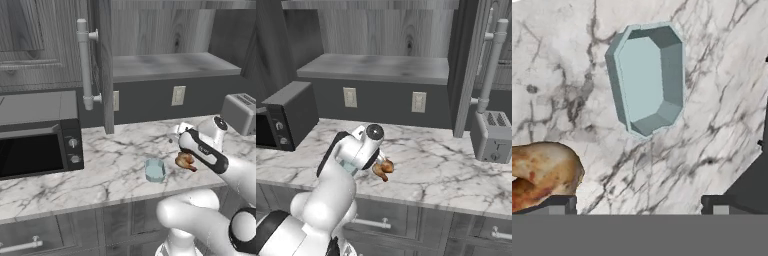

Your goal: Retrieve the tupperware from the cabinet, then place the raw meat into the tupperware to avoid contamination.

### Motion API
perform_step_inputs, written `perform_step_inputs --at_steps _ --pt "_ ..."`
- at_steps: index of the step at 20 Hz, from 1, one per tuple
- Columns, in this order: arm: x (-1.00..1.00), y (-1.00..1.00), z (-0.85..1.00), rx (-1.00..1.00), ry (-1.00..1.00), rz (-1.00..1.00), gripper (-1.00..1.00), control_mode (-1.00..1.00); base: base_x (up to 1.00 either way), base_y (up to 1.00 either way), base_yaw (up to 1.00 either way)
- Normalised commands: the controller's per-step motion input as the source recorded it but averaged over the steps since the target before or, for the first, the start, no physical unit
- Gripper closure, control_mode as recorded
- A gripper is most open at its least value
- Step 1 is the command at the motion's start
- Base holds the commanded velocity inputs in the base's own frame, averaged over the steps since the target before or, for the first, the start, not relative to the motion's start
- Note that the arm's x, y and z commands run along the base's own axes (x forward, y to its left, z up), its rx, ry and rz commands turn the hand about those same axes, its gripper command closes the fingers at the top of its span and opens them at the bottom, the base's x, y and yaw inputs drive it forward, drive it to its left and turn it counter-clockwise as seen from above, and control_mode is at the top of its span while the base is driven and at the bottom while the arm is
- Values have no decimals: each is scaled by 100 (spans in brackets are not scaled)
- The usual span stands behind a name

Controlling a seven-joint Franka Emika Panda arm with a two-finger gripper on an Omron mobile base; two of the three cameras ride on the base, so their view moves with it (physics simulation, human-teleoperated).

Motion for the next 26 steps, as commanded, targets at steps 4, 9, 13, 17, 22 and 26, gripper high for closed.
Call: perform_step_inputs --at_steps 4,9,13,17,22,26 --pt "15 -43 -13 -22 12 4 -100 -100 0 0 0" --pt "10 -40 -33 -19 15 0 -100 -100 0 0 0" --pt "8 -7 -43 -18 9 -1 -100 -100 0 0 0" --pt "2 0 -21 -6 5 0 -100 -100 0 0 0" --pt "0 -5 -12 -1 4 1 -100 -100 0 0 0" --pt "-3 0 -20 0 15 0 -100 -100 0 0 0"
